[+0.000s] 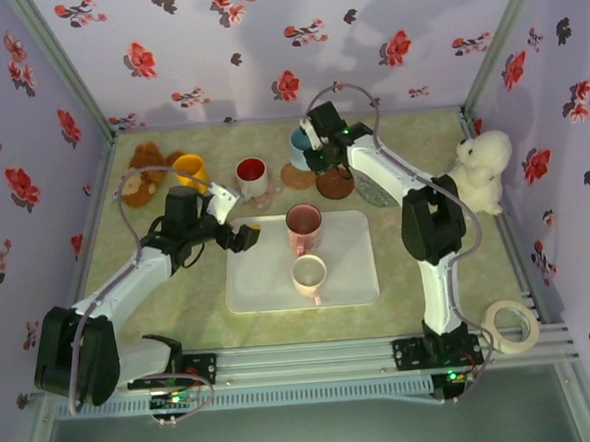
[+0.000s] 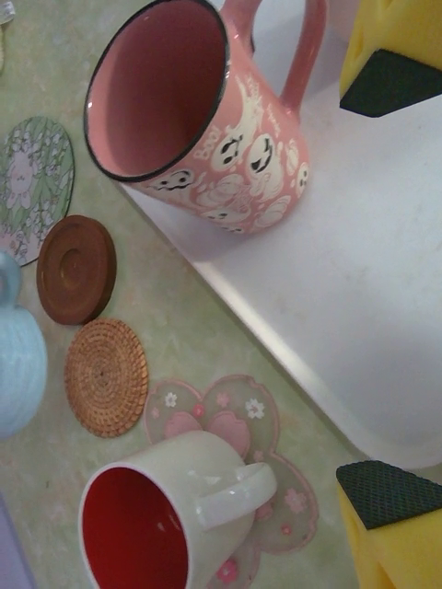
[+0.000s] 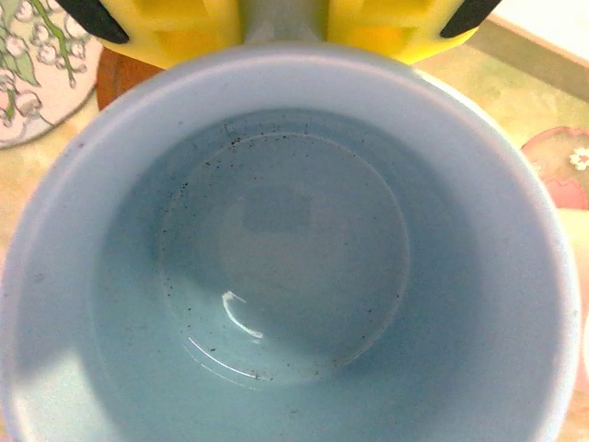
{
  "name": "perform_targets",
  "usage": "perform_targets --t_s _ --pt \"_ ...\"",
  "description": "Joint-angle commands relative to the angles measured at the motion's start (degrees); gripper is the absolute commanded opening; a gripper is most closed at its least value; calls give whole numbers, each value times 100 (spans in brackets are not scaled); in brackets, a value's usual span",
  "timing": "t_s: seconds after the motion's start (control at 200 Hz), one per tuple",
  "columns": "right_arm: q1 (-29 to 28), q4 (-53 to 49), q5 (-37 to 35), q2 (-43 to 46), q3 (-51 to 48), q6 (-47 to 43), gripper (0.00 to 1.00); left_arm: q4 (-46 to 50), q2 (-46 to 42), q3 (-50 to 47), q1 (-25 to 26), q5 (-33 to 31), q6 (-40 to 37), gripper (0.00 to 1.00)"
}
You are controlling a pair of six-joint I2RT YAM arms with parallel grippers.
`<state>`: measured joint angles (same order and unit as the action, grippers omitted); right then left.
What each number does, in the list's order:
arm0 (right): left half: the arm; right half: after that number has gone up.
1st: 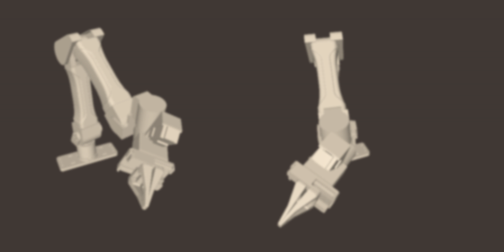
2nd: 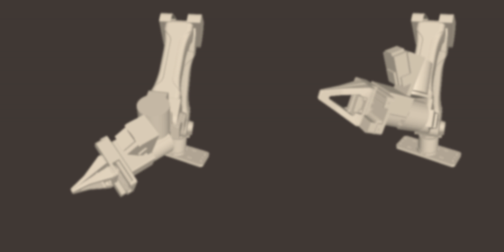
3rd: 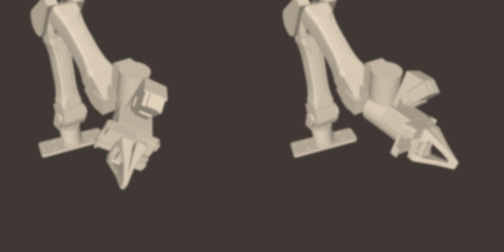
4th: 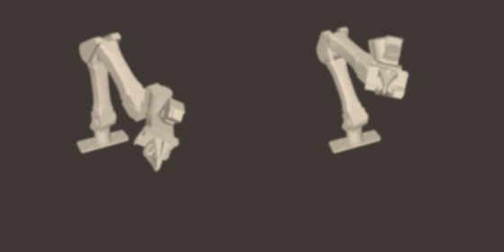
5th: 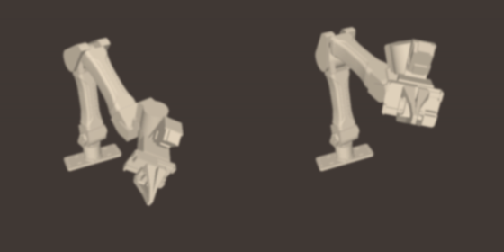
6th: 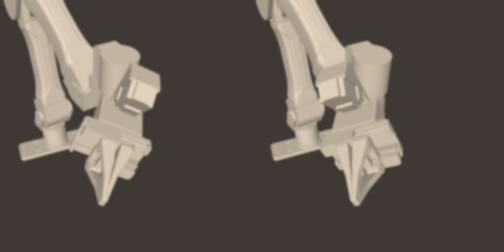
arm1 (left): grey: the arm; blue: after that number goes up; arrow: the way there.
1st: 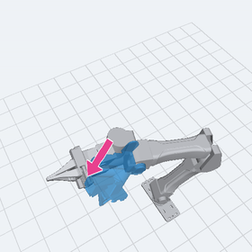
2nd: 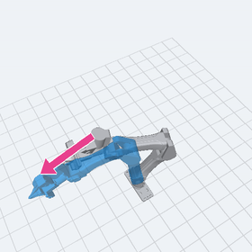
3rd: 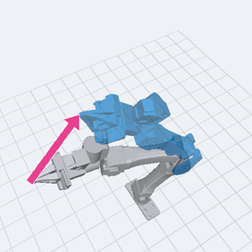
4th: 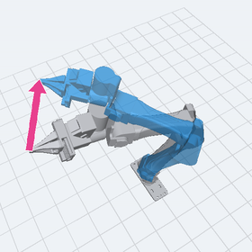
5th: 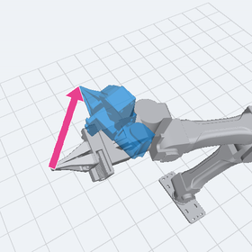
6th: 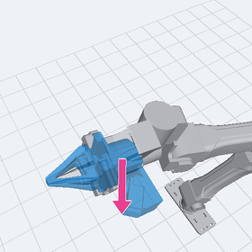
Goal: Place the cup by the coaster
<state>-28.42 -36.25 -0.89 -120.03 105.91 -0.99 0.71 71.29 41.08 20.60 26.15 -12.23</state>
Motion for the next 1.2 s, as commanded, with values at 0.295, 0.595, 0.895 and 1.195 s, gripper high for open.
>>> perform_targets --t_s 0.295,0.595,0.895,1.195 --pt "-207 381 -163 -454 536 -522 0 -364 50 186 -122 -30 -143 99" --pt "-225 282 -337 -899 993 -405 0 -328 142 155 -186 39 -262 99" --pt "-237 116 -474 -1052 1116 -266 0 -347 171 111 -300 123 -293 99" --pt "-241 392 -404 -1018 706 -28 0 -392 280 111 -345 173 -254 100"
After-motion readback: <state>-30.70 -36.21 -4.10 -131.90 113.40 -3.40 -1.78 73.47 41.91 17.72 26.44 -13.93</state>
